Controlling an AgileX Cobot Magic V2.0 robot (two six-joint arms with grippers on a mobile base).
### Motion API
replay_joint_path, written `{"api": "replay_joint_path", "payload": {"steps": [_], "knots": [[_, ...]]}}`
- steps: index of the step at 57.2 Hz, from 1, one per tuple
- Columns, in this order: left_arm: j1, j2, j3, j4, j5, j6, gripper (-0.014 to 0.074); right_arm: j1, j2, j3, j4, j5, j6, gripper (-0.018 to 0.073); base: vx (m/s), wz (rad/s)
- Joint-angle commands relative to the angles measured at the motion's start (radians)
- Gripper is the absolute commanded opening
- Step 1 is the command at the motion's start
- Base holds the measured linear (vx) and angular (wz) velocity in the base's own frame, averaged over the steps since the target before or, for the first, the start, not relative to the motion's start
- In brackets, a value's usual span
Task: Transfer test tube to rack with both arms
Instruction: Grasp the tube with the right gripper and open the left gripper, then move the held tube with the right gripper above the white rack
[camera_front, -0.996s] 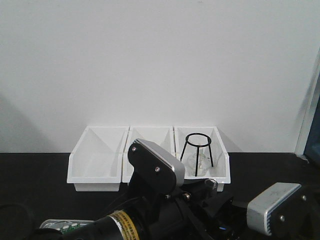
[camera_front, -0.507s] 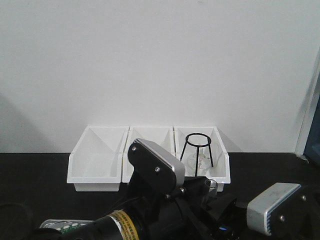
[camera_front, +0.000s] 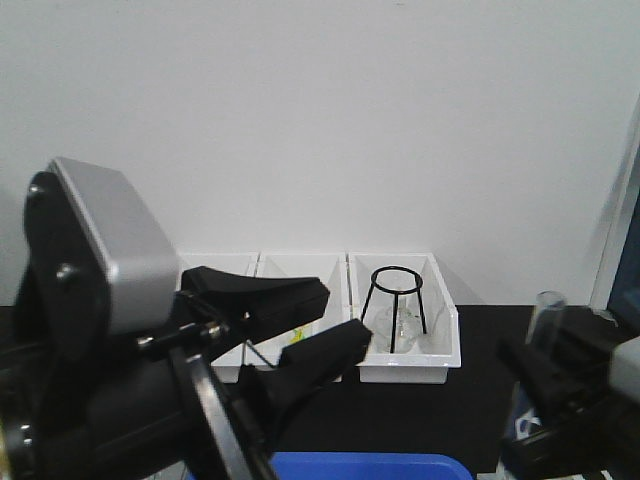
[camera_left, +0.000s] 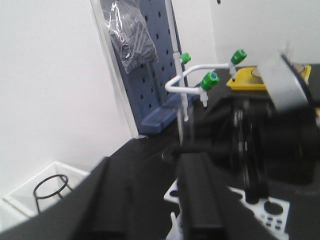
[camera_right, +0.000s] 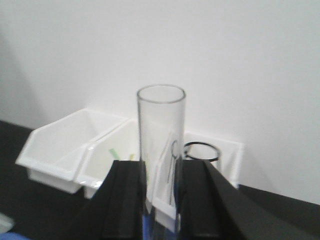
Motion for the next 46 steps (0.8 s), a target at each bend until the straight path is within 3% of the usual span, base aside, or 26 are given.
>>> {"api": "replay_joint_path", "payload": {"steps": [1,5,13,23,38,46], "knots": [[0.015,-0.059,-0.032,-0.003,0.004,0.016,0.0118,-0.106,-0.054,-0.022,0.02,-0.049,-0.065,-0.0008,0.0,0.0],[0.029,-0.079,-0.032,-0.003,0.027,0.016,-0.001,-0.184,-0.084,0.01,0.017,-0.04,-0.064,-0.0008,0.0,0.0],[0.057,-0.087,-0.032,-0.003,0.034,0.006,-0.0007,-0.272,-0.134,0.128,0.02,-0.085,-0.028,-0.0008,0.0,0.0],[0.069,-0.082,-0.032,-0.003,0.033,-0.02,-0.0004,-0.268,-0.146,0.244,-0.015,-0.257,0.082,-0.0008,0.0,0.0],[0.069,-0.082,-0.032,-0.004,0.026,-0.02,-0.0004,-0.268,-0.048,0.208,-0.198,-0.276,0.291,-0.0008,0.0,0.0],[0.069,-0.082,-0.032,-0.004,0.028,-0.02,-0.0004,-0.268,0.025,0.149,-0.309,-0.267,0.307,-0.0008,0.0,0.0]]}}
